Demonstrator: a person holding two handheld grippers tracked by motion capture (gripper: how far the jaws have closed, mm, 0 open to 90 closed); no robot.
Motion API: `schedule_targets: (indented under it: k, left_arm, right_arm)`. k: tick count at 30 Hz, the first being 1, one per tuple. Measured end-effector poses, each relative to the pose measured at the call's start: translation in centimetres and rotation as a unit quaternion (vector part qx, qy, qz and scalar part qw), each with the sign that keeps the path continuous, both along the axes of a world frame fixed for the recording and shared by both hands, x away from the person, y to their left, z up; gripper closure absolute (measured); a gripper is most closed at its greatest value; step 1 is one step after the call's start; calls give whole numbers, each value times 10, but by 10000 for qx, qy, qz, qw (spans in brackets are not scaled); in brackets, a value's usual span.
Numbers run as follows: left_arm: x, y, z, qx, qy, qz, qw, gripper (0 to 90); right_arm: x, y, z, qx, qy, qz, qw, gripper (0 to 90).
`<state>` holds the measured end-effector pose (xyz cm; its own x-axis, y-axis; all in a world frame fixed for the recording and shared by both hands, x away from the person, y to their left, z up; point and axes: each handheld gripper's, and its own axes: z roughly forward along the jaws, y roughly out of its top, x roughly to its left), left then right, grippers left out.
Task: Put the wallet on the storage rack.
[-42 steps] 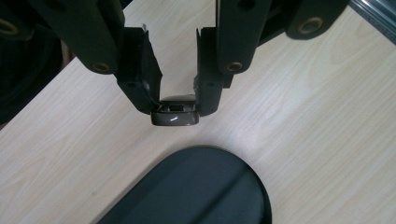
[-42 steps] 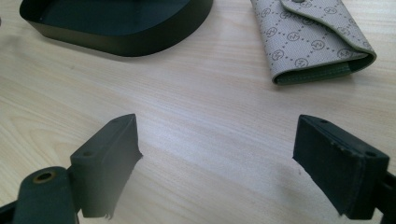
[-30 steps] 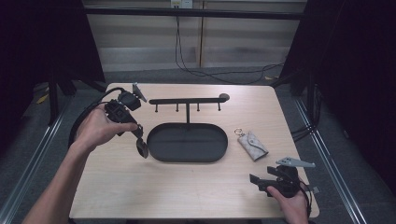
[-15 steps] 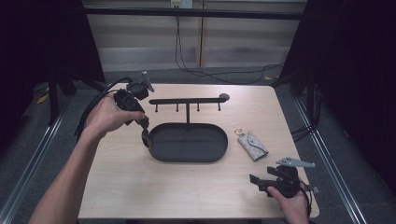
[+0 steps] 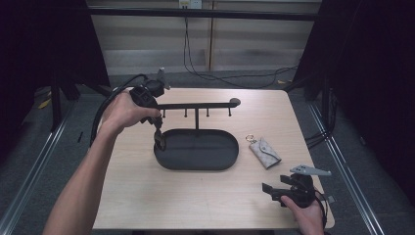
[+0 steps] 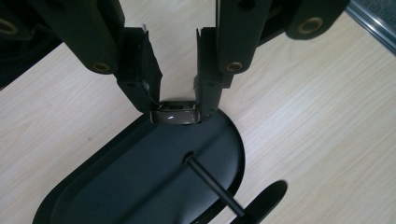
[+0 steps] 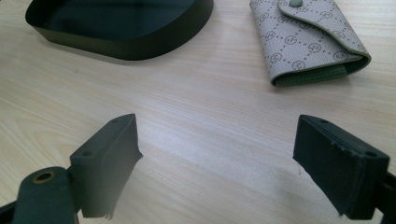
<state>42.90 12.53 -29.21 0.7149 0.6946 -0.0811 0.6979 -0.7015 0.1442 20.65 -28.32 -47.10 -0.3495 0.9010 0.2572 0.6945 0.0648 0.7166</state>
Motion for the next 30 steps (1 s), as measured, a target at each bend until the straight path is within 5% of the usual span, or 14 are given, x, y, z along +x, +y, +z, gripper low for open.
schedule_targets:
  k: [5, 21, 30]
  left_arm:
    - [6, -2, -1, 144, -132, 145, 9997, 706]
    - [19, -22, -13, 380, -24, 141, 9992, 705]
    - [24, -17, -16, 165, -75, 380, 9991, 703]
  right_arm:
    - [0, 0, 0, 3, 12, 7, 10000, 141]
    - [1, 1, -1, 26, 97, 93, 9999, 142]
    - [1, 1, -1, 24, 99, 102, 9999, 142]
